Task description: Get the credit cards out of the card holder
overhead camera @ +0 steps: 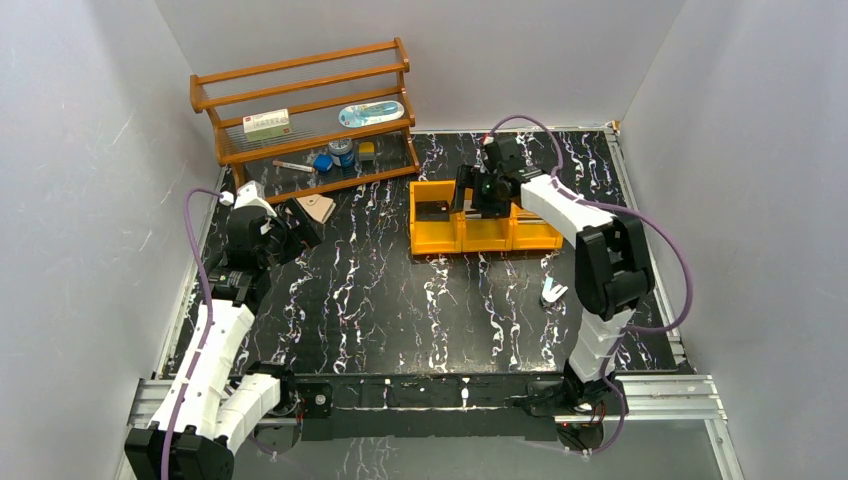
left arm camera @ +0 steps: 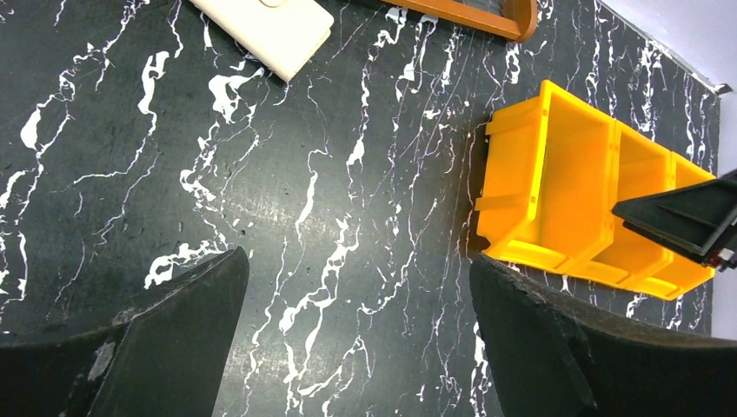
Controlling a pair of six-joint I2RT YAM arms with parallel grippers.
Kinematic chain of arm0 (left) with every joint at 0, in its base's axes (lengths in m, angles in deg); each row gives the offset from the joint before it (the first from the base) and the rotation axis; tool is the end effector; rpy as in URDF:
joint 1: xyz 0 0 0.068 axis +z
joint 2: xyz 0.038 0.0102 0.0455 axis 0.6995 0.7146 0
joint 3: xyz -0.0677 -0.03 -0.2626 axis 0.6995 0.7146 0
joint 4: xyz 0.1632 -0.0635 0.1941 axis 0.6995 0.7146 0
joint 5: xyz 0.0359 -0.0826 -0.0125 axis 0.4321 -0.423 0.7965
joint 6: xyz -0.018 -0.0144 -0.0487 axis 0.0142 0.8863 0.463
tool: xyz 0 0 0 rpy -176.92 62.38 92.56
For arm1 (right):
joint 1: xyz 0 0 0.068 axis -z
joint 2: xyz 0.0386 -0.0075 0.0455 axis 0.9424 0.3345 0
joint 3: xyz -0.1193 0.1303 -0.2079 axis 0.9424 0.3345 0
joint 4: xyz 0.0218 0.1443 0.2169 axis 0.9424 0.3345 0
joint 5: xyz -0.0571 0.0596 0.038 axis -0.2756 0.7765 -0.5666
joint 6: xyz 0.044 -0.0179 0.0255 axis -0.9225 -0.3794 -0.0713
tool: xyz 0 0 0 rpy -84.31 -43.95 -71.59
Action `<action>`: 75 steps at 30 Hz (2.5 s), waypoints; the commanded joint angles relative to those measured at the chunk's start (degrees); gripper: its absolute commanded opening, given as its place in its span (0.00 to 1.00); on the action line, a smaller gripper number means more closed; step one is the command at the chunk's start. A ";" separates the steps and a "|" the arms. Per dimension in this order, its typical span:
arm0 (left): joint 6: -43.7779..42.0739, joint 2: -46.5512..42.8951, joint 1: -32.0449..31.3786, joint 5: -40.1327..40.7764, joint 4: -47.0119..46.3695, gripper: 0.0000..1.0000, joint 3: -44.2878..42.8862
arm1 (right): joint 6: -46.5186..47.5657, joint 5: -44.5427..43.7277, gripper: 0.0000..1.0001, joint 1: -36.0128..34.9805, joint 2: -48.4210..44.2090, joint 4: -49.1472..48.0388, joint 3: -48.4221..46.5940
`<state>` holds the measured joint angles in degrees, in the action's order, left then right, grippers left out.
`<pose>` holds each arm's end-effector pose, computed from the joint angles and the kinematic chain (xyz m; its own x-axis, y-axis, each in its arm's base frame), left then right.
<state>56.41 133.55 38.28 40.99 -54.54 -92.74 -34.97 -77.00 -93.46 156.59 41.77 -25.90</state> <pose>0.1968 -0.0205 0.3123 -0.3842 -0.4916 -0.7815 -0.1325 0.8670 -0.4803 0.3739 0.1640 0.2440 -0.8206 0.1147 -0.5600 -0.1328 0.9146 0.3819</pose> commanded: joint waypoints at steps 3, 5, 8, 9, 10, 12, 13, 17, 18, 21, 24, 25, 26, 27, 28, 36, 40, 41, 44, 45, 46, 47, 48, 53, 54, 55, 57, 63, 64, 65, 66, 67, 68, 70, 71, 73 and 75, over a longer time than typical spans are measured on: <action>-1.90 -0.92 0.33 1.49 1.72 0.98 -2.30 | 1.76 0.38 0.91 -3.49 5.33 3.16 -5.69; -1.67 -1.11 0.37 1.95 1.91 0.98 -2.13 | 2.16 0.83 0.88 -5.17 6.78 3.91 -7.09; -1.46 -1.39 0.37 3.93 2.27 0.98 -1.99 | 2.08 -0.61 0.86 -7.91 7.49 4.05 -7.86; -1.18 -1.58 0.44 5.14 2.49 0.98 -1.88 | 1.75 -0.90 0.85 -8.86 7.56 3.86 -7.93; -0.88 -1.77 0.40 6.36 2.79 0.98 -1.72 | 1.47 -1.28 0.85 -9.71 7.67 3.78 -8.08; -0.66 -1.99 0.39 7.82 2.78 0.98 -1.53 | 1.25 -2.39 0.84 -11.53 7.85 3.73 -8.24; -0.57 -1.97 0.40 8.22 2.63 0.98 -1.54 | 1.27 -2.78 0.83 -12.37 8.03 3.68 -8.32; -0.35 -0.67 0.40 9.08 1.51 0.98 -1.12 | 1.14 -4.75 0.82 -15.14 8.83 4.70 -9.38; -0.41 0.09 0.40 9.43 1.44 0.98 -1.33 | 1.11 -6.13 0.82 -15.53 8.67 5.32 -9.60; -0.11 2.71 0.40 11.01 0.80 0.98 -2.38 | 1.12 -8.22 0.80 -15.85 6.70 5.67 -9.32; -0.63 6.89 0.40 10.66 -1.40 0.98 -4.02 | 1.35 -10.64 0.86 -15.86 2.82 5.92 -9.31; -0.89 8.65 0.46 10.30 -1.94 0.98 -5.04 | 1.66 -11.57 0.87 -15.84 0.97 5.90 -9.00; -0.99 10.74 0.47 10.23 -2.36 0.98 -6.17 | 1.90 -12.55 0.89 -15.84 -0.92 5.56 -8.33; -0.81 12.87 0.48 10.48 -2.69 0.98 -7.11 | 2.08 -14.10 0.93 -15.87 -3.08 4.86 -7.28; -0.53 15.07 0.54 11.11 -3.15 0.98 -8.00 | 2.18 -15.35 0.96 -15.87 -5.41 4.00 -5.92; 2.55 31.16 0.90 16.85 -15.63 0.93 -10.40 | 2.86 -21.55 0.98 -15.76 -20.10 0.10 4.04; 4.04 40.09 1.01 20.70 -20.11 0.90 -13.61 | 2.85 -23.58 0.98 -15.78 -23.29 1.00 6.38; 4.51 42.13 1.01 21.90 -20.45 0.89 -14.80 | 2.94 -24.05 0.98 -15.76 -23.72 1.16 6.82; 5.05 47.07 1.01 24.19 -23.56 0.88 -16.96 | 2.86 -24.32 0.98 -15.77 -24.66 1.76 7.42; 5.02 48.39 1.00 25.01 -24.58 0.88 -17.52 | 2.89 -24.22 0.98 -15.80 -24.74 1.94 7.58; 4.98 50.18 1.01 25.46 -26.04 0.88 -17.91 | 2.85 -24.21 0.98 -15.72 -24.82 2.04 7.70; 4.64 51.62 1.01 25.77 -27.15 0.88 -18.43 | 2.69 -24.20 0.98 -15.75 -24.83 2.08 7.83; 4.58 53.17 1.01 26.03 -26.79 0.88 -19.65 | 2.56 -24.15 0.98 -15.74 -24.76 2.06 8.04; 5.25 60.49 1.00 25.66 -23.14 0.88 -25.89 | 1.86 -23.32 0.98 -15.69 -23.70 2.20 8.72; 5.27 61.44 1.01 25.36 -22.66 0.88 -26.14 | 1.79 -23.05 0.98 -15.75 -23.36 2.25 8.72; 5.80 62.02 1.01 25.22 -22.21 0.88 -26.04 | 1.69 -22.91 0.98 -15.72 -22.88 2.51 8.72; 6.72 62.86 1.00 25.49 -21.72 0.87 -25.12 | 1.49 -22.67 0.98 -15.69 -22.23 2.98 8.72; 9.40 61.69 0.44 24.49 -14.27 0.72 -22.73 | 1.01 -22.40 0.98 -15.72 -20.18 4.78 7.65; 9.41 60.94 0.18 24.61 -13.79 0.69 -21.95 | 0.90 -22.17 0.98 -15.73 -20.03 4.81 7.42; 9.15 60.20 -0.13 24.62 -13.69 0.66 -20.97 | 0.85 -22.01 0.98 -15.70 -19.93 4.82 7.33; 8.65 59.58 -0.47 24.36 -13.64 0.65 -20.06 | 0.76 -21.81 0.99 -15.73 -19.86 4.82 7.10; 8.22 59.20 -0.62 24.00 -12.94 0.65 -19.56 | 0.60 -21.63 0.98 -15.67 -19.92 4.82 6.94; 8.00 58.97 -0.74 23.51 -12.17 0.65 -19.26 | 0.43 -21.48 0.98 -15.68 -19.96 4.78 6.92; 6.77 58.81 -0.93 22.91 -10.79 0.64 -18.88 | 0.19 -21.06 0.98 -15.72 -20.15 4.53 7.02; 6.18 58.77 -1.11 22.81 -10.14 0.64 -18.90 | 0.11 -20.82 0.98 -15.73 -20.24 4.47 7.12; 4.43 58.45 -1.67 22.49 -8.32 0.63 -19.08 | -0.22 -20.18 0.98 -15.67 -20.33 4.47 7.36; 3.78 57.89 -2.45 22.70 -7.07 0.64 -18.40 | -0.74 -19.68 0.98 -15.69 -20.51 4.58 7.49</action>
<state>63.62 192.70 37.65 64.99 -71.69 -113.72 -34.41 -97.90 -109.35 137.16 47.45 -17.22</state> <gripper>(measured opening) 0.638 0.983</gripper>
